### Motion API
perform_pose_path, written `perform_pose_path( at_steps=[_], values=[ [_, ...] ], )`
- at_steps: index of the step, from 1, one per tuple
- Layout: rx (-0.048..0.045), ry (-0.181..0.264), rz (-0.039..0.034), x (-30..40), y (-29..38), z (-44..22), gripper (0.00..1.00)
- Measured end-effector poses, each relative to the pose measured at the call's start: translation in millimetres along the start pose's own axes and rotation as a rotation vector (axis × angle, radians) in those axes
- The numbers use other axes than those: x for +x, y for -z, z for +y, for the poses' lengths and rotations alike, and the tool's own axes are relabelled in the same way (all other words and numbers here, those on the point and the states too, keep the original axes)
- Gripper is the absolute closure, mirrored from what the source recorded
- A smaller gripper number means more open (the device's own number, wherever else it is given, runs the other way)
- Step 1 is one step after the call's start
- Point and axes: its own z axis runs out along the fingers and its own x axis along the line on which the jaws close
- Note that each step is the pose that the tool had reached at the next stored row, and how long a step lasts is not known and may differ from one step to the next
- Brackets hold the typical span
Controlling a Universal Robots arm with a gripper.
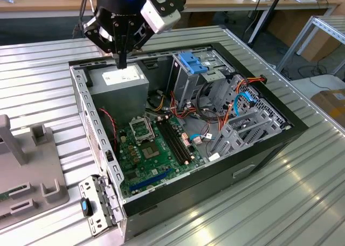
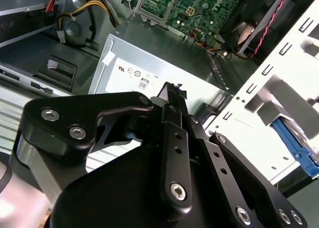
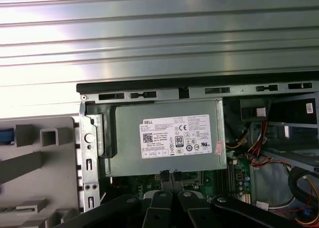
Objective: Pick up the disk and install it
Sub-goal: 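Reach for the disk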
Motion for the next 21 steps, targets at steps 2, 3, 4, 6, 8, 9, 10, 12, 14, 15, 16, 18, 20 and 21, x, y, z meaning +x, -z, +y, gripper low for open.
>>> perform_pose_path(
  at_steps=[2, 3, 4, 6, 8, 9, 10, 12, 14, 15, 16, 18, 20, 21],
  values=[
    [0.0000, 0.000, 0.0000, 2.7, 0.1, -0.2, 0.89],
    [0.0000, 0.000, 0.0000, 4.1, 0.1, -0.3, 0.89],
    [-0.0001, 0.000, -0.0001, 5.6, 0.1, -0.4, 0.89],
    [0.0000, 0.000, 0.0000, 7.8, 0.2, -0.6, 0.89],
    [0.0000, 0.000, 0.0000, 10.4, 0.3, -0.8, 0.89],
    [-0.0001, 0.000, -0.0001, 11.3, 0.3, -0.8, 0.89],
    [0.0000, 0.000, 0.0000, 11.8, 0.3, -0.9, 0.89],
    [-0.0001, 0.000, 0.0000, 13.5, 0.3, -1.0, 0.89],
    [0.0000, 0.000, 0.0000, 14.9, 0.4, -1.1, 0.89],
    [0.0000, 0.000, 0.0000, 15.7, 0.4, -1.2, 0.89],
    [0.0000, 0.000, 0.0000, 16.3, 0.4, -1.2, 0.89],
    [-0.0001, 0.000, 0.0000, 17.8, 0.5, -1.3, 0.89],
    [0.0000, 0.000, 0.0000, 19.9, 0.6, -1.5, 0.89],
    [0.0000, 0.000, 0.0000, 21.1, 0.6, -1.5, 0.89]
  ],
)
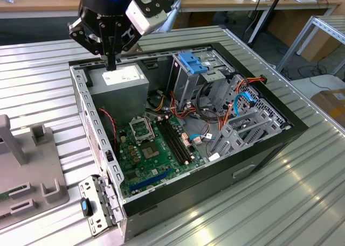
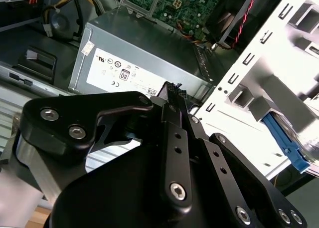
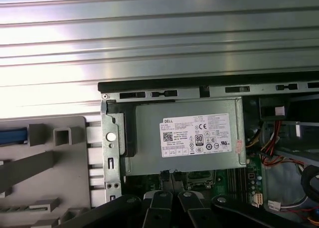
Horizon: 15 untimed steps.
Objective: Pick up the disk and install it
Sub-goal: 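Reach for the disk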
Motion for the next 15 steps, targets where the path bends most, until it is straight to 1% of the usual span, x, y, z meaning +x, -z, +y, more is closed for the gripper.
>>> perform_pose_path(
  at_steps=[7, 11, 14, 15],
  values=[
    [0.0000, 0.000, 0.0000, 3.7, 0.1, -0.3, 0.89],
    [0.0000, 0.000, 0.0000, 8.0, 0.2, -0.6, 0.89],
    [0.0000, 0.000, 0.0000, 13.0, 0.3, -1.0, 0.89],
    [-0.0001, 0.000, 0.0000, 13.7, 0.4, -1.0, 0.89]
  ],
)
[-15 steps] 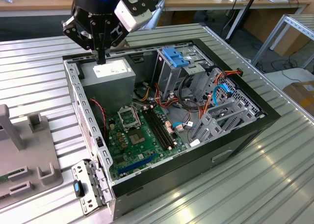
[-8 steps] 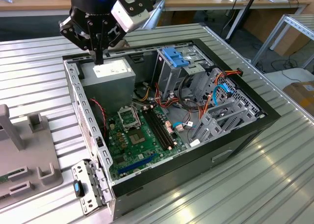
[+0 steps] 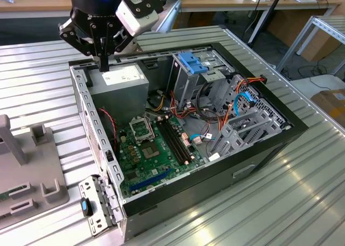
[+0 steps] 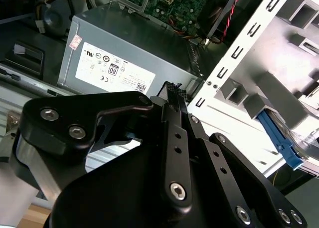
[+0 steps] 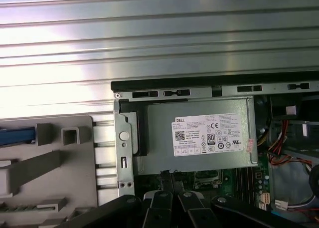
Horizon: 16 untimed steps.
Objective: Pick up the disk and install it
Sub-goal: 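Reach for the disk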
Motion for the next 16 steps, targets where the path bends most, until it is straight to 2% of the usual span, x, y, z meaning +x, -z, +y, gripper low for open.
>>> perform_pose_path(
  at_steps=[16],
  values=[
    [0.0000, 0.000, 0.0000, 11.5, 0.3, -0.9, 0.89]
  ],
)
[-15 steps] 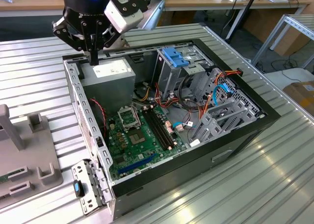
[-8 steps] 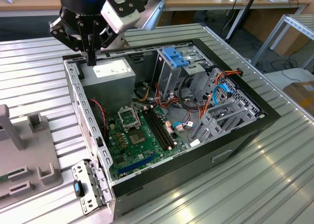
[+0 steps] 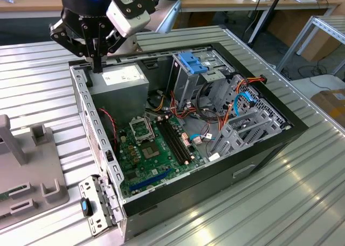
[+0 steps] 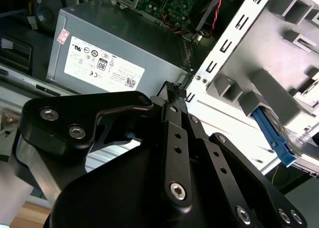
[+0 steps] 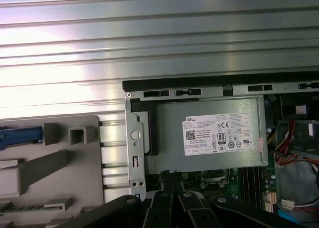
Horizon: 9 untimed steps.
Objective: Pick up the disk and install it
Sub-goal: 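Reach for the disk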
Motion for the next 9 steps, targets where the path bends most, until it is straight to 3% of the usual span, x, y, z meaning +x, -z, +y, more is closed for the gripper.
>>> perform_pose_path(
  at_steps=[9],
  values=[
    [0.0000, 0.000, 0.0000, 6.5, 0.2, -0.5, 0.89]
  ],
)
